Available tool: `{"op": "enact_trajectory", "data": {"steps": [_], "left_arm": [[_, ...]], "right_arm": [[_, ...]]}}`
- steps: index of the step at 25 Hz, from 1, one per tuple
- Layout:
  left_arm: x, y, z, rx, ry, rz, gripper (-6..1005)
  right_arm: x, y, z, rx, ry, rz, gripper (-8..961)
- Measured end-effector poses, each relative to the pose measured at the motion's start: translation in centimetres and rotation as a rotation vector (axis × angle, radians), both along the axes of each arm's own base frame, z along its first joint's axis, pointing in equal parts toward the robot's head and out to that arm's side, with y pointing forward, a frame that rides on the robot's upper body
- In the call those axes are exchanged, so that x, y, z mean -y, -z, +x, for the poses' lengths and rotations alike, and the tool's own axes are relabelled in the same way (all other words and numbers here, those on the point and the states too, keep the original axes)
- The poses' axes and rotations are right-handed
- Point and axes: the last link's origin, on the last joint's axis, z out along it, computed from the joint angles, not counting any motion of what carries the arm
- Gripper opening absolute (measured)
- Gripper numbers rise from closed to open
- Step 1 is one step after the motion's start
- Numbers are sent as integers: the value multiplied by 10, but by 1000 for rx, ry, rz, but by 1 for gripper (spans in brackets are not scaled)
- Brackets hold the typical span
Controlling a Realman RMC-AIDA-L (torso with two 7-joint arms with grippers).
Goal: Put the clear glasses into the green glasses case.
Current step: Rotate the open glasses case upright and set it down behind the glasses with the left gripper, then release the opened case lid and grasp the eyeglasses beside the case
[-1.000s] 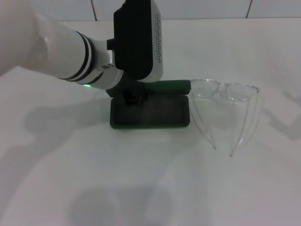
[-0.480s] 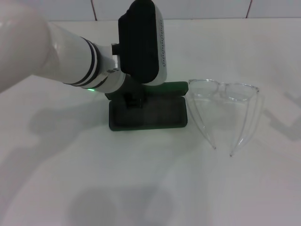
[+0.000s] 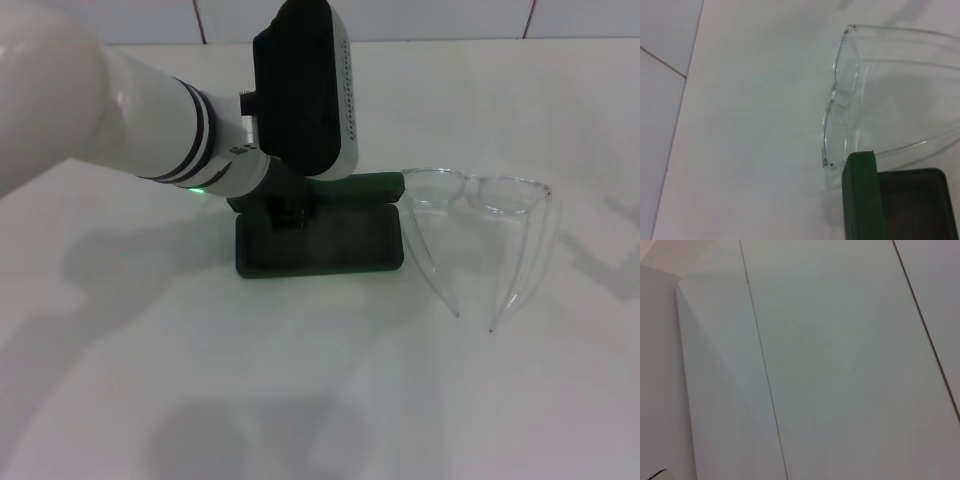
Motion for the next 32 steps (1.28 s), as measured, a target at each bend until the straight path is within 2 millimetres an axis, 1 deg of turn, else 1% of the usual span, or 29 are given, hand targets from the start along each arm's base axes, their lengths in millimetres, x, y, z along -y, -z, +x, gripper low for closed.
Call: {"op": "enact_trajectory", "data": {"steps": [9,23,28,32], "left_arm": [[4,4,2,-13,12,-19,304],[6,5,6,-3,17,-7,321],[9,-1,11,20,33,11,339],[13,-13,18,64,52,51,336]], "right_arm": [[1,0,0,2,1,0,855],[5,0,2,0,-1,0,854],[5,0,2,-2,-1,-1,854],[5,0,1,10,-9,-22,855]]}}
